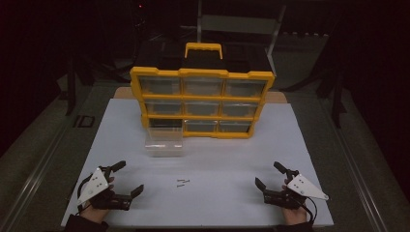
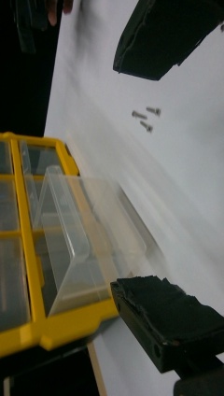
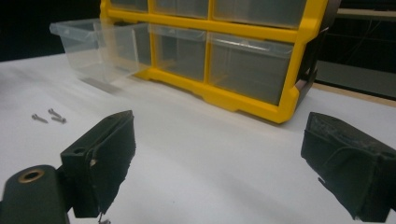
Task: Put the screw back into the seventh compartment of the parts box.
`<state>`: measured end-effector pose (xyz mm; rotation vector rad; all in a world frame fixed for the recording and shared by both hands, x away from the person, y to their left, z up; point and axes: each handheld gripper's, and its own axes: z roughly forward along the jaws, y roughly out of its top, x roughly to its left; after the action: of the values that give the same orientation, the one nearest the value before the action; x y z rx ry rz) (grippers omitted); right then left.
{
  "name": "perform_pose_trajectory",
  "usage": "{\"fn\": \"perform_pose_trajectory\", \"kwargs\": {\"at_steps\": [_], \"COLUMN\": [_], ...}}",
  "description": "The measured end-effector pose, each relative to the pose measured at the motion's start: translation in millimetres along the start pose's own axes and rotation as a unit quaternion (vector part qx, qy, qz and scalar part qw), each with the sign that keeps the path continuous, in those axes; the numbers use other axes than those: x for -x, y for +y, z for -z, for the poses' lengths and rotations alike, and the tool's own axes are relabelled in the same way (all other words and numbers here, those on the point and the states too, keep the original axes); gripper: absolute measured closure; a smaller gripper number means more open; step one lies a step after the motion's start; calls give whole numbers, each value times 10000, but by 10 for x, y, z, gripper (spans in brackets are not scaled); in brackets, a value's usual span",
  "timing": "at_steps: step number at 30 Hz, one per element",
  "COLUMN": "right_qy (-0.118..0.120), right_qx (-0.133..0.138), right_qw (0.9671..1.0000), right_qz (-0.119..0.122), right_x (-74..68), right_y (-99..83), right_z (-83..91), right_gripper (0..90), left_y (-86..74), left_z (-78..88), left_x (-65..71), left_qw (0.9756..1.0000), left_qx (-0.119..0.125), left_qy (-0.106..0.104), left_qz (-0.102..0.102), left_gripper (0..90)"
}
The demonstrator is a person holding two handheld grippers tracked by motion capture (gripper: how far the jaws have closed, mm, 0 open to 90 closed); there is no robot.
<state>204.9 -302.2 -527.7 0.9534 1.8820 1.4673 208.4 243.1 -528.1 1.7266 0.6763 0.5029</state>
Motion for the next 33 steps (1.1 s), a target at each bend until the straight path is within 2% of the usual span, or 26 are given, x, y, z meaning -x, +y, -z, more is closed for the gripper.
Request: {"fn": "perform_pose_trajectory", "kwargs": {"at_steps": [7, 15, 22, 28, 33], "right_qy": [-49, -40, -51, -64, -47], "right_qx": [63, 30, 37, 17, 13], "right_qw": [10000, 10000, 10000, 10000, 10000], "right_qz": [17, 35, 43, 37, 25], "right_x": [-1, -6, -10, -13, -12], "right_y": [18, 12, 18, 18, 16], "right_z": [3, -11, -12, -17, -20], "right_gripper": [100, 100, 100, 100, 100], "left_y": [40, 217, 382, 609, 722], "left_z": [17, 28, 34, -13, -81], "left_x": [24, -4, -17, -35, -32], "left_qw": [9999, 9994, 9995, 9992, 9989], "left_qx": [49, 233, 248, 253, 221], "left_qy": [-103, -191, -187, -312, -408], "left_qz": [71, 187, 78, -32, -103], "left_gripper": [0, 0, 0, 0, 0]}}
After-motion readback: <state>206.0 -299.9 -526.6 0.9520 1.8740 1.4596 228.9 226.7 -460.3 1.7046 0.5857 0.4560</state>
